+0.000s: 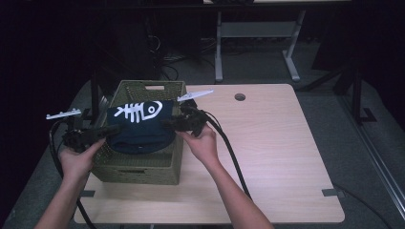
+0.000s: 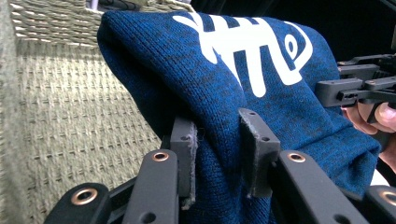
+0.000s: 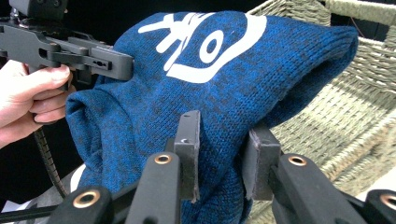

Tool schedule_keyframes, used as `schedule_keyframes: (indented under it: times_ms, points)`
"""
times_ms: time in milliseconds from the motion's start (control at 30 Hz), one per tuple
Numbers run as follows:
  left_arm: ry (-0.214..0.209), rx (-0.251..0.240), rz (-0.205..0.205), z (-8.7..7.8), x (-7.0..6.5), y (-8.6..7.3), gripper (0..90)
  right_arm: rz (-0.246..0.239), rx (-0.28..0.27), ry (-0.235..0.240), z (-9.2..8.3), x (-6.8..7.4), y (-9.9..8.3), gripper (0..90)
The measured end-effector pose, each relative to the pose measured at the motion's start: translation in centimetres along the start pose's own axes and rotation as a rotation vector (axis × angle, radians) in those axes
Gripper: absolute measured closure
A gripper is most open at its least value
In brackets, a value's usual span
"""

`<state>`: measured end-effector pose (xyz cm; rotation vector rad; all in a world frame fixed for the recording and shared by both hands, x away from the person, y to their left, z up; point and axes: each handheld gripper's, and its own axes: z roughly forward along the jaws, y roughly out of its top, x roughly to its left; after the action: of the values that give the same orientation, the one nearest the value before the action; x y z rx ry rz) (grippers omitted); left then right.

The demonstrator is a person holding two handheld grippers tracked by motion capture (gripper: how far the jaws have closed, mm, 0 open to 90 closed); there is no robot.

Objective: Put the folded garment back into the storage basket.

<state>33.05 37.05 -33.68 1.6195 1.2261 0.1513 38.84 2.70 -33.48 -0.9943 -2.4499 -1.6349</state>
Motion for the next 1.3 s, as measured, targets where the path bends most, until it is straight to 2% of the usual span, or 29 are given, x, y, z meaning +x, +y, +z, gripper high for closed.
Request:
schedule_keyframes:
  times_ms: [333, 533, 733, 900, 1233, 1267, 1300]
  points:
    - [0.042, -0.005, -0.011, -0.2, 0.9, -0.4, 69.2, 0.012, 0.010, 0.005, 1.6, 0.1, -0.2, 69.9]
    - [0.054, 0.013, -0.013, 0.2, 1.3, -0.4, 69.2, 0.023, 0.022, -0.004, 2.4, 0.0, -0.6, 69.5]
    - [0.068, 0.023, -0.041, 0.3, 2.0, -0.7, 69.3, 0.032, 0.031, -0.014, 3.2, -0.1, -0.9, 69.4]
    - [0.089, 0.041, -0.039, 0.6, 2.4, -0.8, 69.1, 0.038, 0.031, -0.025, 3.8, -0.1, -1.3, 69.2]
    - [0.100, 0.050, -0.038, 1.1, 2.5, -0.8, 69.2, 0.040, 0.033, -0.032, 3.9, -0.1, -1.6, 69.0]
    - [0.105, 0.053, -0.031, 1.2, 2.6, -0.8, 69.1, 0.040, 0.032, -0.034, 3.9, -0.2, -1.6, 68.1]
    - [0.132, 0.050, -0.029, 1.2, 2.7, -0.8, 67.9, 0.039, 0.032, -0.035, 3.9, -0.2, -1.6, 64.2]
